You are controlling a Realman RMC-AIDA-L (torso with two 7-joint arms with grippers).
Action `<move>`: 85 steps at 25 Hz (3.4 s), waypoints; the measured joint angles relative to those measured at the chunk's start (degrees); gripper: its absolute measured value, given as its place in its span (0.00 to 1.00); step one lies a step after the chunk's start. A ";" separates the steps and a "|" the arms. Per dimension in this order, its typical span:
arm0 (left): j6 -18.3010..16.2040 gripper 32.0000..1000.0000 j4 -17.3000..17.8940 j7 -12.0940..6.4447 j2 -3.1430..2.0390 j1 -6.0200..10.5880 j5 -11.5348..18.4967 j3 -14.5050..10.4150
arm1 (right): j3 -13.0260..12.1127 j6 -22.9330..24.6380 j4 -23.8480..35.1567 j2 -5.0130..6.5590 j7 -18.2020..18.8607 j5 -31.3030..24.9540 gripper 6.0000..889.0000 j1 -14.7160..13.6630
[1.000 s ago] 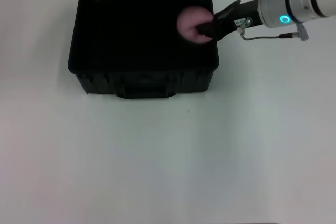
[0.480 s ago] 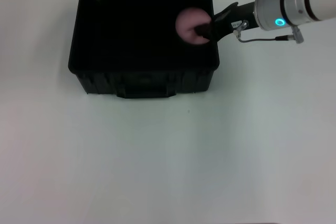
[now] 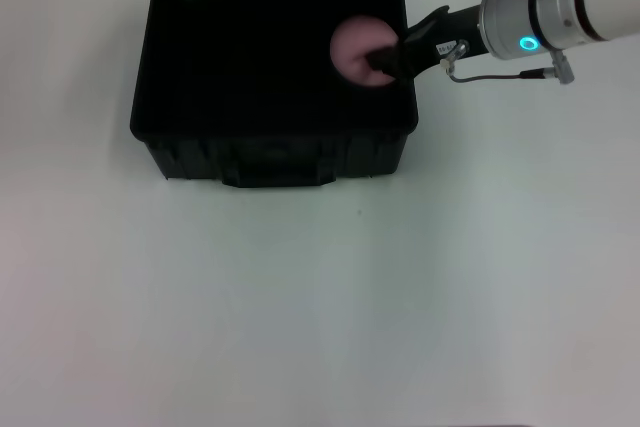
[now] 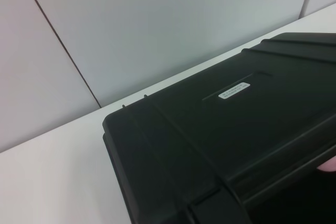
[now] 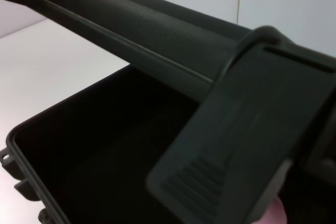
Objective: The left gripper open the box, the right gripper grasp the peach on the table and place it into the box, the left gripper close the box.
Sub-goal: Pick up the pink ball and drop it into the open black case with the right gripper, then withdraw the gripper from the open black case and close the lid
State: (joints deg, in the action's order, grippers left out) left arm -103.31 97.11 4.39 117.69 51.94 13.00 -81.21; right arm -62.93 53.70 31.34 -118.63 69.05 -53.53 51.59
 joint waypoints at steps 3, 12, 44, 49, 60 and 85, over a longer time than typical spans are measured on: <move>0.01 0.38 0.00 0.00 0.00 0.05 0.00 0.00 | 0.00 0.00 -0.05 -0.01 0.00 0.00 0.04 0.00; 0.05 0.38 0.01 0.00 0.00 0.12 0.00 0.00 | -0.77 -1.72 -2.03 -0.11 0.13 -1.00 0.05 0.76; 0.04 0.38 -0.19 -0.14 0.00 0.08 0.01 -0.18 | -3.79 -2.25 -2.72 0.00 2.09 -5.17 0.42 0.96; 0.04 0.38 -0.19 -0.17 0.00 0.05 0.01 -0.18 | -3.78 -2.22 -2.65 0.05 2.11 -5.21 0.53 0.97; 0.04 0.38 -0.17 -0.18 0.00 0.00 0.01 -0.85 | -3.78 -2.18 -2.75 0.14 2.15 -5.25 0.97 1.24; -0.31 0.38 -0.16 -0.18 -0.19 -0.66 -0.08 -0.88 | -3.21 14.73 12.51 1.91 -16.69 12.45 0.97 1.53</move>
State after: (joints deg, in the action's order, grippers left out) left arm -103.62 96.95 4.21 117.50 51.29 12.92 -82.09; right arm -66.13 68.43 43.85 -116.71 52.36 -41.08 53.12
